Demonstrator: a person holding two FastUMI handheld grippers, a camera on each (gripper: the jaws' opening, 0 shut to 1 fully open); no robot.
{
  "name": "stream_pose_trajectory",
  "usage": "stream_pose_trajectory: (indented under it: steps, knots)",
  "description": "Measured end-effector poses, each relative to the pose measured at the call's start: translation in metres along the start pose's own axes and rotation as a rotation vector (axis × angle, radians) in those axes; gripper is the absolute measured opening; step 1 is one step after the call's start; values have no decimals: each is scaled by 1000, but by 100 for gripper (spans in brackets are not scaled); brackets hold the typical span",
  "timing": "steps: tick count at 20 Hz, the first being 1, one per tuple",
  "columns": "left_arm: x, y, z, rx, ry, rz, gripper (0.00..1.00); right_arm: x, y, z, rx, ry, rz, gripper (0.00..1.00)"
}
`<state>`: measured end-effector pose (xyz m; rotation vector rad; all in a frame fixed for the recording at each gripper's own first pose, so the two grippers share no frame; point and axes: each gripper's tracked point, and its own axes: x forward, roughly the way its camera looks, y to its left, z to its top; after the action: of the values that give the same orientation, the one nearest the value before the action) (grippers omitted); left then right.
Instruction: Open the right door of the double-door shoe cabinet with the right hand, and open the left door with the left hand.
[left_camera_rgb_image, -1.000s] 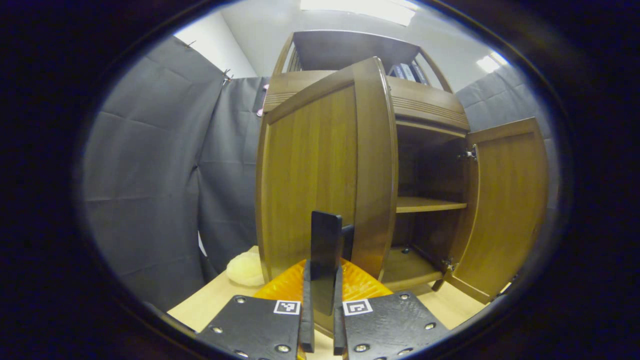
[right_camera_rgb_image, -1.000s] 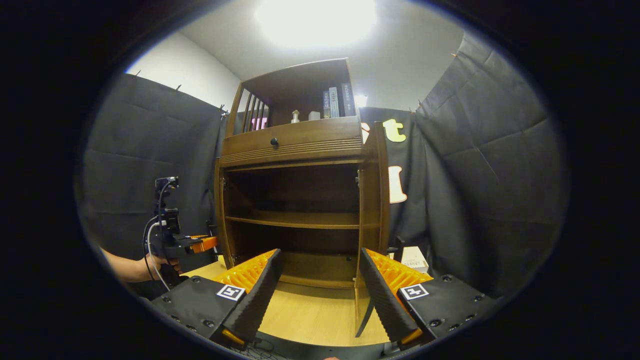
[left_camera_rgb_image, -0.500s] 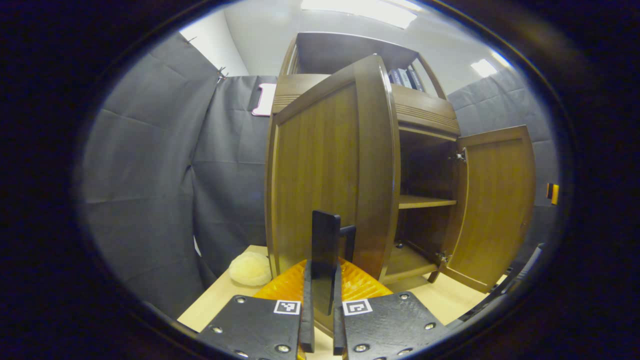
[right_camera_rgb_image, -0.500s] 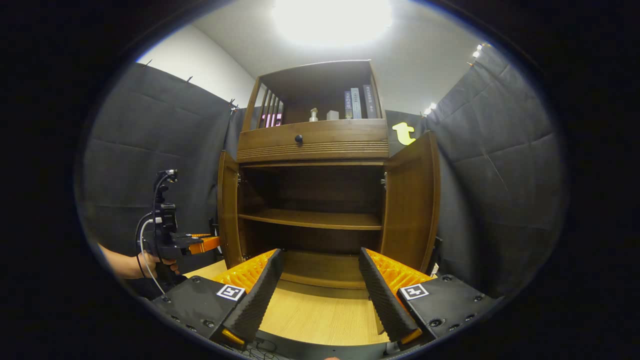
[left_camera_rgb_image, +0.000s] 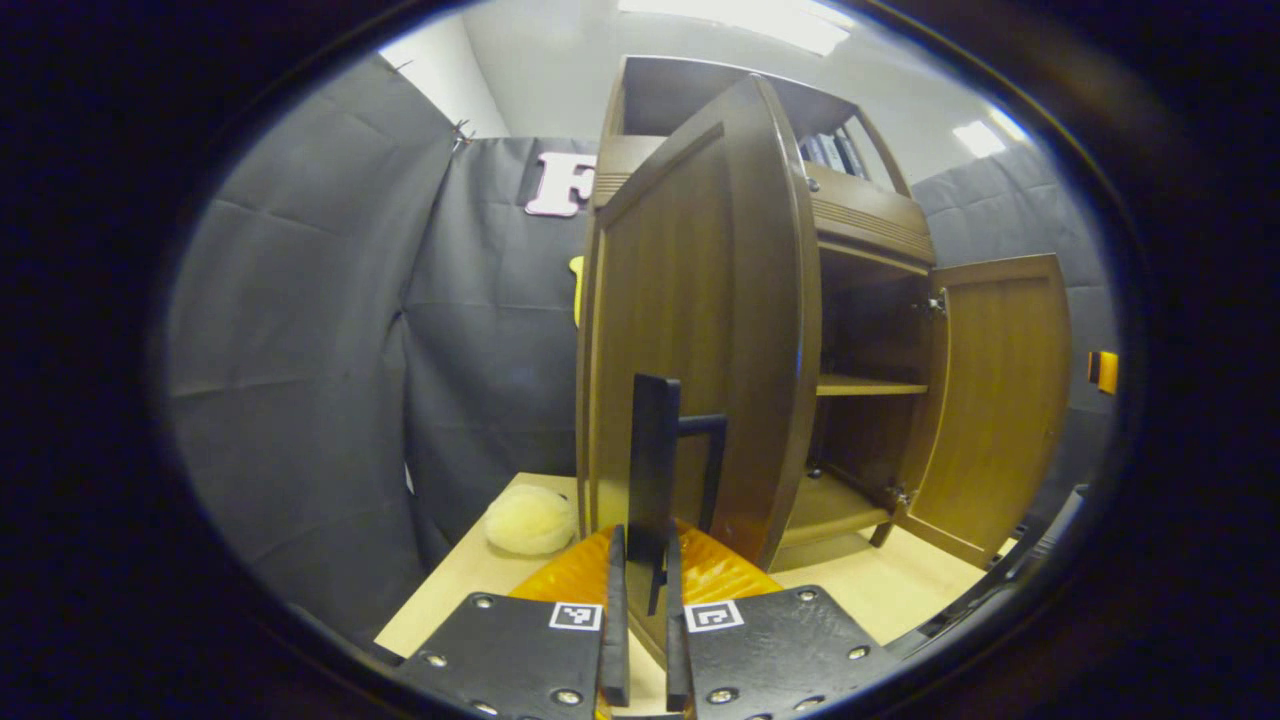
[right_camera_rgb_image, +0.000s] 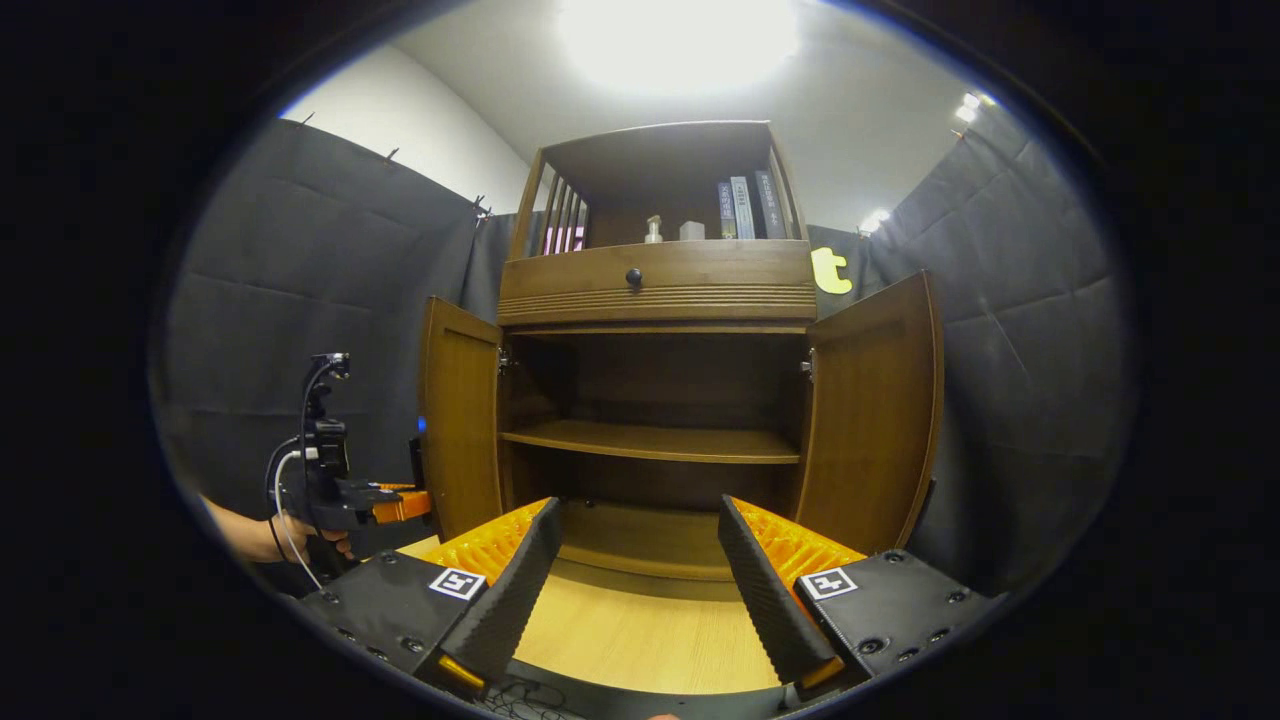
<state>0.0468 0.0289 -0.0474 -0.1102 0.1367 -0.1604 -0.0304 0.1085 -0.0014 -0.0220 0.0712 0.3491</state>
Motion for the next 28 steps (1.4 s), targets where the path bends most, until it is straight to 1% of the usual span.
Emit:
stream_pose_trajectory:
  steps: [2,4,5,7,11,13,14,15,16,17,19,20,21,22,27,28]
  knots:
    - [2,12,-1,7,-4,21,16,2,8,1,-3,-2,7,98]
    - [0,16,1,-7,-11,26,13,6,16,1,-3,-3,14,98]
    - [0,20,1,-8,-14,34,18,9,21,0,-2,-4,19,98]
    - [-1,29,2,-10,-20,50,13,13,31,0,2,-4,30,98]
    - [-5,42,2,-24,-26,73,15,25,50,-2,7,-3,46,98]
    - [-6,44,2,-23,-24,67,12,31,62,-1,22,-5,55,98]
    - [-7,46,3,-16,-27,67,16,34,66,-2,25,-5,55,98]
    - [-8,50,3,-12,-29,72,18,34,64,-3,25,-5,50,98]
    - [-10,54,4,-10,-32,79,16,35,64,-3,25,-4,41,98]
    - [-10,58,6,-16,-38,84,16,36,66,-5,25,-4,32,98]
    - [-11,56,11,-36,-55,71,18,38,68,-6,27,-4,13,99]
    - [-12,55,15,-40,-64,74,16,38,66,-5,28,-3,3,98]
    - [-13,58,18,-42,-74,79,16,38,63,-4,31,-4,-4,99]
    - [-15,58,22,-46,-83,85,17,37,59,-2,32,-7,-15,98]
    - [-29,52,36,-39,-123,106,17,24,27,8,33,-19,-72,98]
    - [-32,50,39,-40,-131,105,13,20,18,11,34,-22,-83,98]
